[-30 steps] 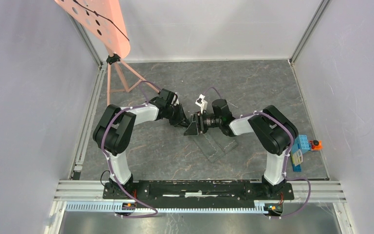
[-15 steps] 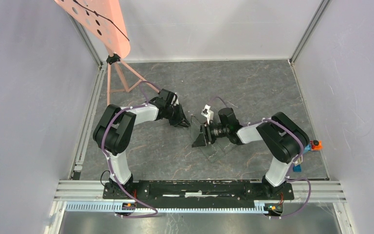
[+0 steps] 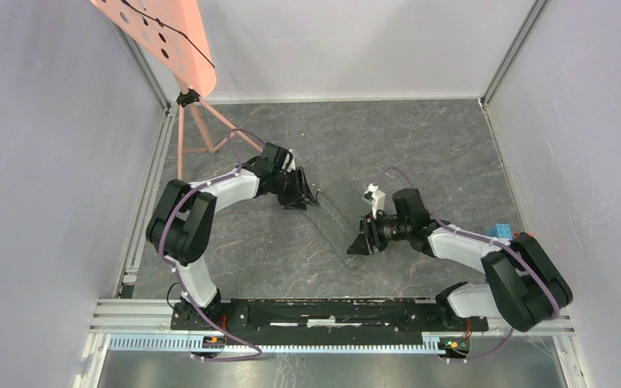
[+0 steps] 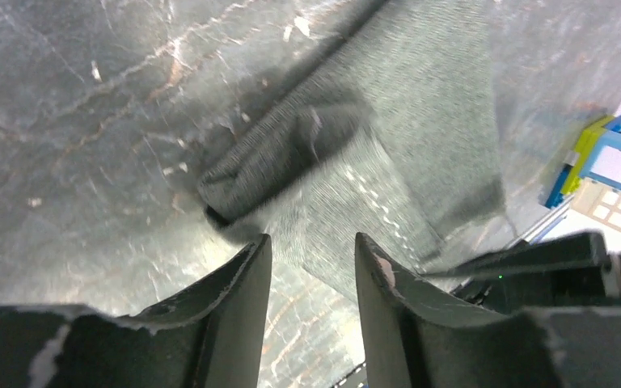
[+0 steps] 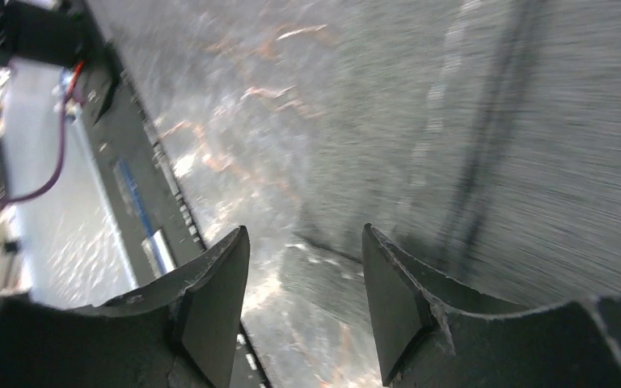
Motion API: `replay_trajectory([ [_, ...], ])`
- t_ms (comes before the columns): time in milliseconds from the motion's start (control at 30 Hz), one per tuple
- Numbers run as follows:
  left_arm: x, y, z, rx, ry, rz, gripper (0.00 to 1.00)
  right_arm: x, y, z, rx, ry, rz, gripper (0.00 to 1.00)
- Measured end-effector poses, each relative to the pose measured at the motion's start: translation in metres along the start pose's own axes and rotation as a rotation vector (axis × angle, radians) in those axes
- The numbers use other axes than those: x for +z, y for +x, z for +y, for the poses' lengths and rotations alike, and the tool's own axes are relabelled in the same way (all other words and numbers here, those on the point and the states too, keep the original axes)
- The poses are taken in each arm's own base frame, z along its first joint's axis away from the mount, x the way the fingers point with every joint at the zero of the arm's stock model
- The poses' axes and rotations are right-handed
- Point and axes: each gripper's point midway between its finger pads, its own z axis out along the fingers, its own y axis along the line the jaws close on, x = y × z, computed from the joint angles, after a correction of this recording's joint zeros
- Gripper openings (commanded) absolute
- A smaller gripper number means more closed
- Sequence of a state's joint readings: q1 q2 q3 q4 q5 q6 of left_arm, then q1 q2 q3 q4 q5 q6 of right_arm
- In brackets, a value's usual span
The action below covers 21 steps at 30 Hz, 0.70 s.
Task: Fold the napkin into a case and place the utensils inside
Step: Smooth out the 2/3-rectangle-folded napkin at the center of the board, then rotate the 2/3-rectangle-folded napkin from the center of the board.
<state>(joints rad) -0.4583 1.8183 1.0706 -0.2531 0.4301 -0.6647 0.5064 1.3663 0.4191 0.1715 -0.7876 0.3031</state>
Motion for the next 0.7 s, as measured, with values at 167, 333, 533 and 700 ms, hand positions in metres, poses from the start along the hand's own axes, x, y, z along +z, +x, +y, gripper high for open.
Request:
replay_trajectory([
  [167, -0.036, -0.004, -0.025, 0.035, 0.04, -0.049, 0.58, -0.02, -0.025, -0.033, -0.024, 0.201, -0.068, 0.48],
  [333, -0.074, -0.004, -0.045, 0.097, 0.089, -0.116, 0.58, -0.022, -0.024, -0.049, -0.002, 0.303, -0.066, 0.38],
  [533, -0.074, 0.033, -0.015, 0.07, 0.042, -0.07, 0.59, -0.007, -0.004, -0.047, 0.067, 0.366, -0.074, 0.35],
  [700, -0.057, 0.065, 0.029, 0.018, -0.053, -0.014, 0.63, 0.029, 0.01, -0.004, 0.114, 0.298, -0.143, 0.46],
])
